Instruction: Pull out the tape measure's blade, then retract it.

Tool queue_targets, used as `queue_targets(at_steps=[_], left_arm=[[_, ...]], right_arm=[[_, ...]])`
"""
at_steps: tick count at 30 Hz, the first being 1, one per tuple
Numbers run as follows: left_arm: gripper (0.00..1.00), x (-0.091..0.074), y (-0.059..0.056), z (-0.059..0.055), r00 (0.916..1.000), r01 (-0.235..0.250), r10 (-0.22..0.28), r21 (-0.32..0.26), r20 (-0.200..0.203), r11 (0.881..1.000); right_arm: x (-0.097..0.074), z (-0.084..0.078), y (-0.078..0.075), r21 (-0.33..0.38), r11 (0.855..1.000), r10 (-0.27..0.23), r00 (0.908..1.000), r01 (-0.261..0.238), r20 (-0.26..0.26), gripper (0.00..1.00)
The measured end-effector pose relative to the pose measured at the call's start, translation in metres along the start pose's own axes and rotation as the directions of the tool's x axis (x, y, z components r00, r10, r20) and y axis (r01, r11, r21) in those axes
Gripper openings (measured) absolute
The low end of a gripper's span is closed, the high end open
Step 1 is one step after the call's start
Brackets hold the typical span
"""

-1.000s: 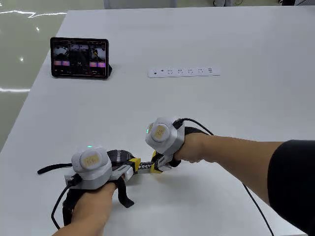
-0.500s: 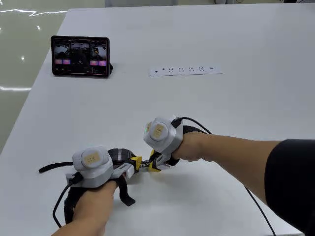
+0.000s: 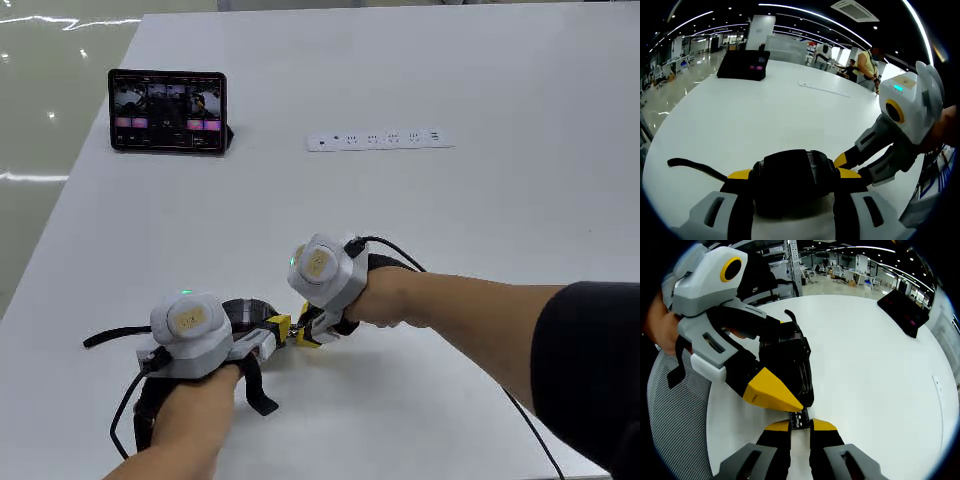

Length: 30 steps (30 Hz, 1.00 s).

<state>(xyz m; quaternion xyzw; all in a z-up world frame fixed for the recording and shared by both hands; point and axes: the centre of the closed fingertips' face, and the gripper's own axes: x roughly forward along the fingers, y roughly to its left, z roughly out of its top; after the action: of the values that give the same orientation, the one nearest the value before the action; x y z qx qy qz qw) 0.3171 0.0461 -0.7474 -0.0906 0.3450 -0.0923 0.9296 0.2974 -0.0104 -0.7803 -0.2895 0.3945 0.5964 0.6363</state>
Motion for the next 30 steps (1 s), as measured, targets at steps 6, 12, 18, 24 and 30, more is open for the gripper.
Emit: queue_targets(at_steps=[6,12,18,24,30], left_arm=[[0.60,0.0006,0.0003,0.0002,1.0000,0.000,0.000,-0.001,-0.001,1.000],[0.60,0.0005,0.0003,0.0006,1.0000,0.000,0.000,-0.002,0.000,1.000],[0.60,0.0009,0.0008,0.0004,1.0000,0.002,-0.002,-0.003,0.001,1.000],[0.60,0.0009,-0.0002,-0.0003,1.0000,0.002,-0.002,-0.001,0.002,1.000],[0.61,0.0011,-0.0010,-0.0015,1.0000,0.005,-0.005,0.013,0.003,1.000]], right_arm=[[0.0013,0.0034,0.0006,0.000,1.000,0.004,1.0000,-0.004,0.008,0.10],[0.0031,0.0056,0.0013,-0.007,1.000,0.005,1.0000,-0.005,0.006,0.10],[0.0046,0.0067,0.0020,-0.007,1.000,0.004,1.0000,-0.004,0.007,0.10],[0.0061,0.0060,0.0019,-0.012,1.000,0.003,0.9999,-0.003,0.010,0.10],[0.0064,0.0055,0.0028,-0.030,1.000,0.000,1.0000,0.000,0.009,0.11]])
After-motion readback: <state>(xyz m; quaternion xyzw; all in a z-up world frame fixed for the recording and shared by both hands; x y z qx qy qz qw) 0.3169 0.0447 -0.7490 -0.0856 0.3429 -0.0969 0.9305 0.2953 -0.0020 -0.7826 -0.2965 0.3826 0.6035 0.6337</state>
